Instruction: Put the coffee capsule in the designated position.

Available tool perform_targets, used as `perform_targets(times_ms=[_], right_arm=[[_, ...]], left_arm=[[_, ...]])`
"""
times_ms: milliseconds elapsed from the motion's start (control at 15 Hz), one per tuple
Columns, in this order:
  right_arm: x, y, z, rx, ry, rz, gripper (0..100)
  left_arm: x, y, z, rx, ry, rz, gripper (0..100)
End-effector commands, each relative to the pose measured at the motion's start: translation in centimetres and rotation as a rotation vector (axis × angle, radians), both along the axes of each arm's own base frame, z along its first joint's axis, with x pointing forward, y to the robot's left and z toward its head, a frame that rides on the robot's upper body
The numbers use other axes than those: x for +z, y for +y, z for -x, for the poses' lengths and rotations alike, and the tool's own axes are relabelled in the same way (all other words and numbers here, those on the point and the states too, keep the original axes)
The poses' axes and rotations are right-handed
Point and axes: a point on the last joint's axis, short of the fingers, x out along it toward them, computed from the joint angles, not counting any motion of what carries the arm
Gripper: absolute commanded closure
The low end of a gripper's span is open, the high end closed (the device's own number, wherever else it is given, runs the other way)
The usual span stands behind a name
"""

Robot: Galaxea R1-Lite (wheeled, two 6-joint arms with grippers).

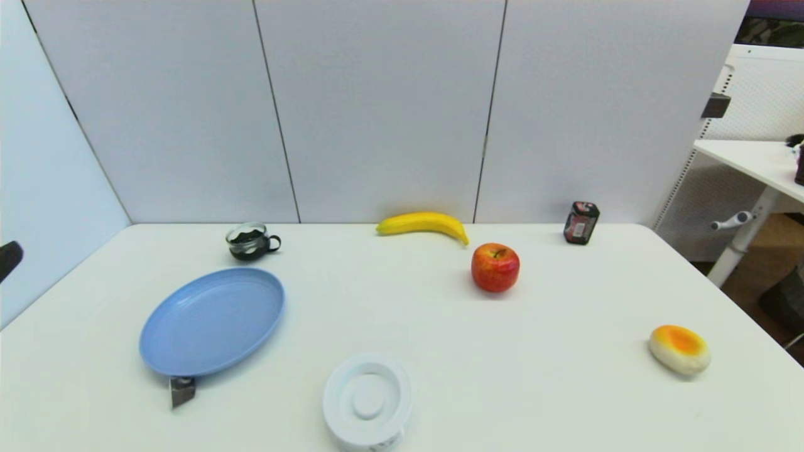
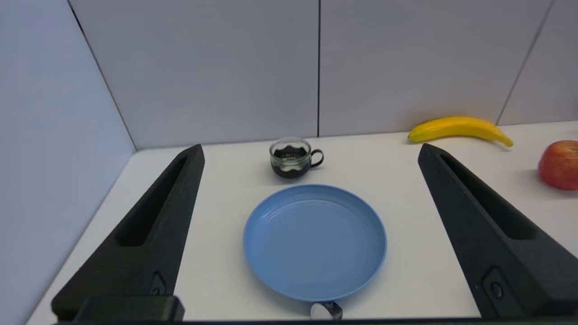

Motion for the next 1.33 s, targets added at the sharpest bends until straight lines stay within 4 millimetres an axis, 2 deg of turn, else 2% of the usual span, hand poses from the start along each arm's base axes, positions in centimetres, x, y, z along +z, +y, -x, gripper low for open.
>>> perform_targets(times_ms=[67,200,333,533,800,1000,1133,1333], right_arm=[[0.0,0.0,0.0,0.001,0.001,0.0,0],[0.0,0.0,0.0,-0.001,-0.001,0.0,0],[0.0,0.0,0.0,0.001,-0.001,0.0,0],[0.0,0.0,0.0,0.001,0.001,0.0,0],[0.0,0.0,0.0,-0.001,-0.001,0.0,0],[0.0,0.0,0.0,-0.001,0.001,0.0,0],[0.0,0.0,0.0,0.001,-0.001,0.0,0],[0.0,0.0,0.0,-0.001,-0.001,0.0,0]], left_arm=[[-2.6,-0.2,6.2,0.055,-0.131,-0.03,0],[-4.3,-0.2,6.9,0.074,-0.133,-0.077,0],[-5.8,-0.2,6.2,0.075,-0.097,-0.106,0],[-6.6,0.0,6.3,0.003,-0.088,-0.1,0],[-13.5,0.1,7.5,0.059,-0.078,-0.073,0],[-16.8,0.3,6.2,0.105,0.022,-0.061,0],[-17.5,0.2,6.2,0.068,0.1,-0.056,0],[-17.5,0.2,6.2,0.069,0.099,-0.041,0]])
